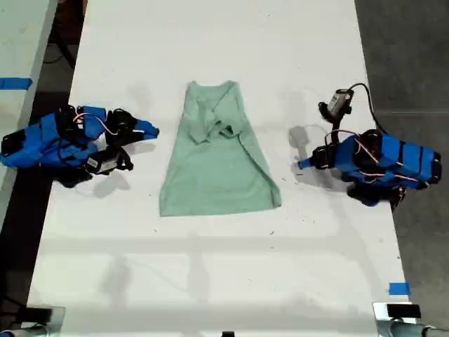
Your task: Fold t shirt
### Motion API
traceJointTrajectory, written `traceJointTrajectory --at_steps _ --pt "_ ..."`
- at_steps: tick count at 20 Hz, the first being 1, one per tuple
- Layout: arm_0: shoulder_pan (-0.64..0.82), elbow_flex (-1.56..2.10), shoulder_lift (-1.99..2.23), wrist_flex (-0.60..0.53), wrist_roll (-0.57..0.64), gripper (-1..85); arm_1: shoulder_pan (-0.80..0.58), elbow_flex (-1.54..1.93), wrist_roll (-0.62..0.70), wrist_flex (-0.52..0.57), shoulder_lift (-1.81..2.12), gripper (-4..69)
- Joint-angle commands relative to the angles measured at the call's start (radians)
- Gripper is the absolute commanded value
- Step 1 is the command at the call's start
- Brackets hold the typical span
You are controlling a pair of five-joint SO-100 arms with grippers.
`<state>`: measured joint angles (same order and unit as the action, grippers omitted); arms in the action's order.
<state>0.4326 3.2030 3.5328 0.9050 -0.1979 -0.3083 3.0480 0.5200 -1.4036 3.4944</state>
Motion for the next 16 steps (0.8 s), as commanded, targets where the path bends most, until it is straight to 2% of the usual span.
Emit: traceJointTrajectory --at_steps 1,8,9,11,16 --pt "-0.028 0.017 0.005 0.009 0.028 -0.2 -0.006 0.038 -0.017 0.02 0.008 3.2" --pt "-0.026 0.017 0.005 0.009 0.028 -0.2 0.003 0.029 -0.057 0.02 0.008 1.6" --pt "-0.026 0.017 0.005 0.009 0.028 -0.2 -0.003 -0.009 -0.031 0.017 0.008 1.6" --pt "-0.02 0.017 0.005 0.008 0.028 -0.2 0.014 -0.092 -0.058 0.02 -0.005 1.6" --pt "-0.015 0.017 0.005 0.008 0.028 -0.2 0.106 -0.561 -0.239 0.026 -0.603 0.8"
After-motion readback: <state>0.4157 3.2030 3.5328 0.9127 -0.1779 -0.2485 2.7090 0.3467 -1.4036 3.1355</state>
